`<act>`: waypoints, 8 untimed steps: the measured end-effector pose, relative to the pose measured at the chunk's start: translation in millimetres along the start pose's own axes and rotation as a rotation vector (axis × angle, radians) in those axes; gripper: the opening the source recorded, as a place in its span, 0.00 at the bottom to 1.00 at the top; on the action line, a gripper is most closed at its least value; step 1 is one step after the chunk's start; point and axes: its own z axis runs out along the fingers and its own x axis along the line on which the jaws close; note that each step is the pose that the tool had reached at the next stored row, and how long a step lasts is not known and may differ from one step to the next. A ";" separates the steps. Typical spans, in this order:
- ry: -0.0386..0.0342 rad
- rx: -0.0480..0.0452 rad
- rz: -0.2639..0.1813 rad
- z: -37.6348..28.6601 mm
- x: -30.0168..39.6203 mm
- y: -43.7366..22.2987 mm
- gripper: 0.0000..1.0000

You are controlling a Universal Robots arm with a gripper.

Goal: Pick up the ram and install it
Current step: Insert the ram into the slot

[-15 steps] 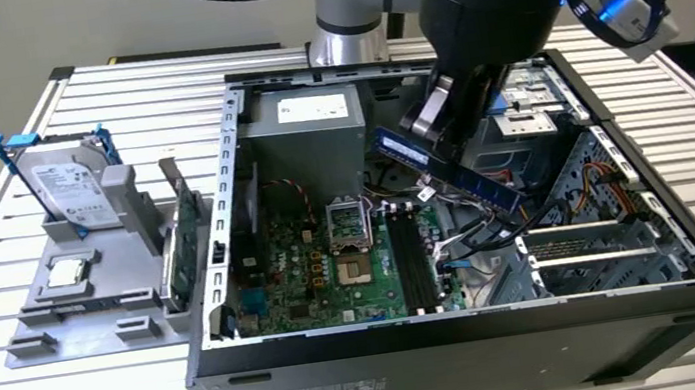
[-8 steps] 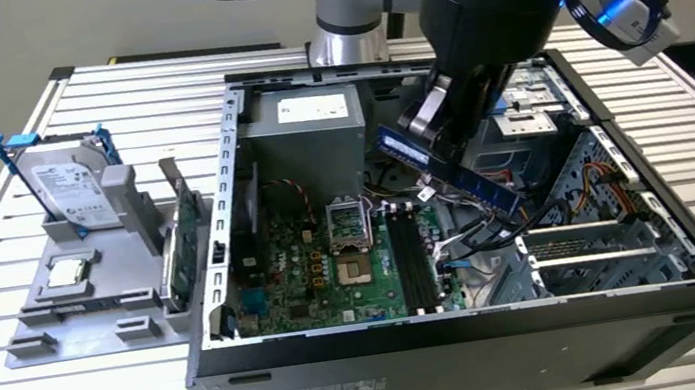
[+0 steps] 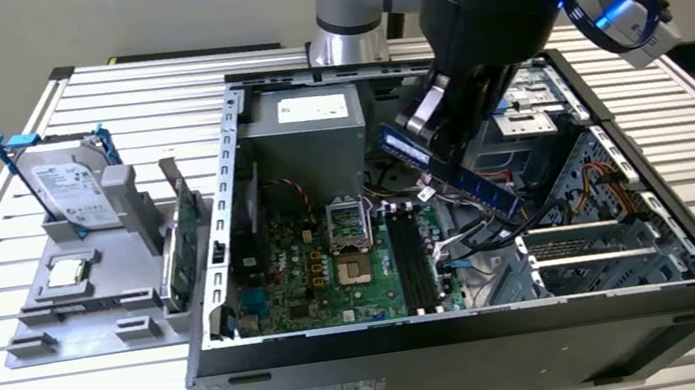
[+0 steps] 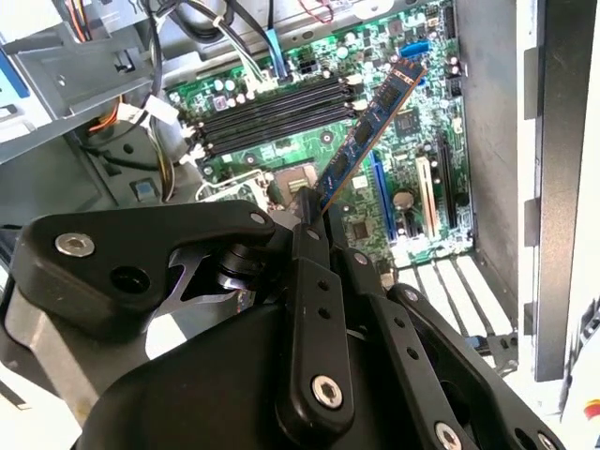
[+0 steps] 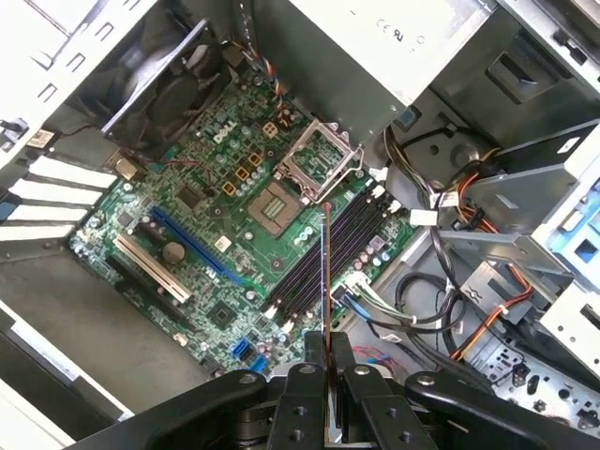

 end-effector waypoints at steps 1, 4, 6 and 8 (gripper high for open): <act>-0.0002 0.0002 0.004 0.0 0.0 0.0 0.00; -0.0009 0.0007 0.018 0.2 0.0 0.0 0.00; -0.0013 0.0011 0.027 0.2 0.0 -0.1 0.00; -0.0017 0.0015 0.036 0.3 0.0 -0.1 0.00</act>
